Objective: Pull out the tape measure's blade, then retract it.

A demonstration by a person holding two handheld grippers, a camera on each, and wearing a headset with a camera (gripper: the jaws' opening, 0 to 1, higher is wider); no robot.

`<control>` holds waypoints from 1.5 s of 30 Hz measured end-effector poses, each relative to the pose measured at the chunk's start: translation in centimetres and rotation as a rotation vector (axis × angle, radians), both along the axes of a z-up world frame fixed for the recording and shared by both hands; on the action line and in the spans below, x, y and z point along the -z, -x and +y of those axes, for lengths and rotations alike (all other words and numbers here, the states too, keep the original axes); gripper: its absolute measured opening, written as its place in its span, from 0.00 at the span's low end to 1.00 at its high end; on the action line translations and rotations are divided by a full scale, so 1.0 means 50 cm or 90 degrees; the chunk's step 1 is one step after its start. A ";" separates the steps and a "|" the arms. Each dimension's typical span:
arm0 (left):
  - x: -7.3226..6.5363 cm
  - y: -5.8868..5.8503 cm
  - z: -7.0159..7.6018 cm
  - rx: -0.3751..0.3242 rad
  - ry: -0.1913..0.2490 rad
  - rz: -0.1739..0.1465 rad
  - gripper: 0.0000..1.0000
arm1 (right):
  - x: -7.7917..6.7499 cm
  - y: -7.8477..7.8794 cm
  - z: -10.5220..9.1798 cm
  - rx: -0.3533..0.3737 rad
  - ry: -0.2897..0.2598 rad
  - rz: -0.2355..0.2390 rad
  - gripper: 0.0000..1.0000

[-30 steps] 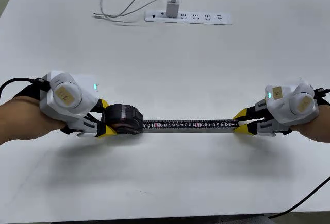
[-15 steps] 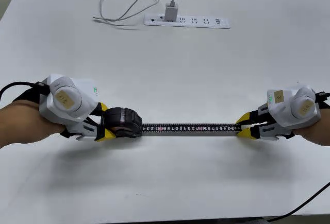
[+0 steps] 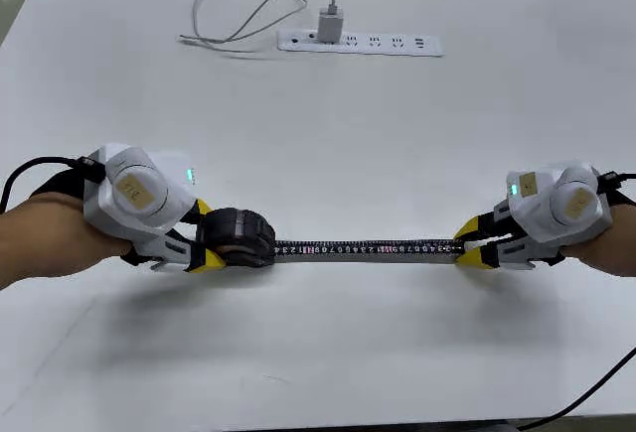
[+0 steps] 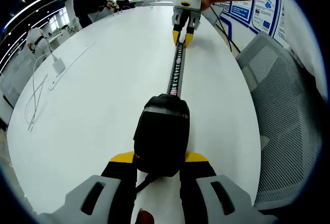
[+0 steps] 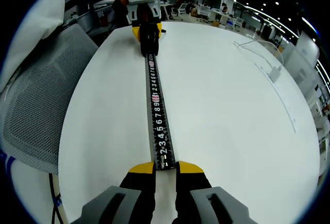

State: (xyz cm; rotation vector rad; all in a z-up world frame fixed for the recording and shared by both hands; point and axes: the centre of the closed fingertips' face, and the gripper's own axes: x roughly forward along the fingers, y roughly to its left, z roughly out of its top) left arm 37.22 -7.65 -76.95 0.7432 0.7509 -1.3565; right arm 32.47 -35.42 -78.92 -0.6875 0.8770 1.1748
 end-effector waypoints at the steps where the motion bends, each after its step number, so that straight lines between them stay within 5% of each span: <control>1: 0.000 0.001 0.000 0.001 -0.001 0.000 0.27 | 0.000 0.000 0.000 0.000 0.002 0.000 0.11; 45: -0.002 0.004 -0.011 -0.016 0.004 0.011 0.35 | -0.010 -0.005 -0.005 0.043 0.005 0.000 0.20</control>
